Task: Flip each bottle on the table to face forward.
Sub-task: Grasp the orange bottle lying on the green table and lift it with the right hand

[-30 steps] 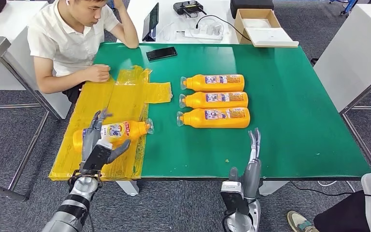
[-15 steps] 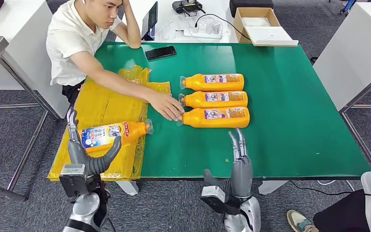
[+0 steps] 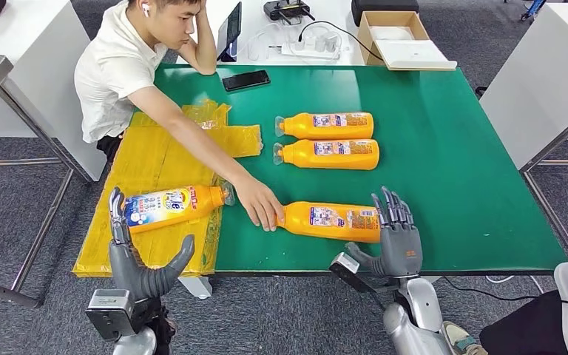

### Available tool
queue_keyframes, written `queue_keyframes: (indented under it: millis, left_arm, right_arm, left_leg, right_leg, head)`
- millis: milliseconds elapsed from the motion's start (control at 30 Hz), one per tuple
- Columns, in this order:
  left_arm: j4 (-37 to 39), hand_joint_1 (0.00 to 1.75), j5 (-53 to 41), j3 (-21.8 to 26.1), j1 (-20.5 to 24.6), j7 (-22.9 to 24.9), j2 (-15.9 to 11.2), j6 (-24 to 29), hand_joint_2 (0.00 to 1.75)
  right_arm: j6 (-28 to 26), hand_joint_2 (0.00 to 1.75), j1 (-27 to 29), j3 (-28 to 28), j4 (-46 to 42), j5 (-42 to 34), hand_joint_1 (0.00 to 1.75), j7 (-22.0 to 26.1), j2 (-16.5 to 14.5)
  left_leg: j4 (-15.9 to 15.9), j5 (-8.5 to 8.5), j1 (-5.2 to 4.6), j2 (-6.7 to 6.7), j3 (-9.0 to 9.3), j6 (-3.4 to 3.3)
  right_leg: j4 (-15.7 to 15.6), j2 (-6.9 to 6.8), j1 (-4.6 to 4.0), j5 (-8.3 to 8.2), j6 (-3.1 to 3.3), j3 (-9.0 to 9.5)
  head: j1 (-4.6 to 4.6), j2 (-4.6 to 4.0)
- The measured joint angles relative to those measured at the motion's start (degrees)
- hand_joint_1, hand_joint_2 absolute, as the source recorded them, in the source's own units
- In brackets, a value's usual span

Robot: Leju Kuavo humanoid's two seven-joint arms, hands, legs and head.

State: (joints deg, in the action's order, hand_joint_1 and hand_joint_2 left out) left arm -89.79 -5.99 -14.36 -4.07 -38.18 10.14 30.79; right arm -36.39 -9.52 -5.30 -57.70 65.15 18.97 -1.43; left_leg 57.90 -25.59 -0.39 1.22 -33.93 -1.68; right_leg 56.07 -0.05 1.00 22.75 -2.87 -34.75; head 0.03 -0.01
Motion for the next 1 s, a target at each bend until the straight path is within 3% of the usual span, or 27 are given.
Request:
queue_keyframes:
  millis: [500,700,1000]
  left_arm:
    - [-0.55,0.00,1.18,-2.09,0.35,0.02,0.28,-0.41,1.75]
    - [0.29,0.00,2.26,-2.65,1.51,0.07,0.35,-1.78,1.75]
    - [1.97,0.00,3.08,-3.45,2.71,0.07,0.77,-2.86,1.75]
  right_arm:
    - [4.18,1.75,-9.98,2.55,18.50,-0.82,0.00,-7.09,2.91]
    - [8.81,1.75,-14.22,4.59,23.83,-2.52,0.00,-6.48,2.85]
    - [9.21,1.75,-17.77,8.42,28.64,-1.31,0.00,-5.53,1.79]
  left_leg:
    - [0.00,0.00,0.00,0.01,-0.06,0.00]
    - [0.00,0.00,0.01,-0.04,0.01,0.00]
    - [0.00,0.02,0.03,-0.08,0.11,0.00]
  right_leg:
    - [0.01,0.01,0.00,0.00,0.00,-0.05]
    - [0.00,0.05,0.00,-0.01,-0.01,-0.02]
    - [0.01,0.08,-0.02,-0.04,-0.04,0.04]
  head:
    - [-0.01,0.00]
    - [-0.01,-0.01]
    - [-0.01,0.00]
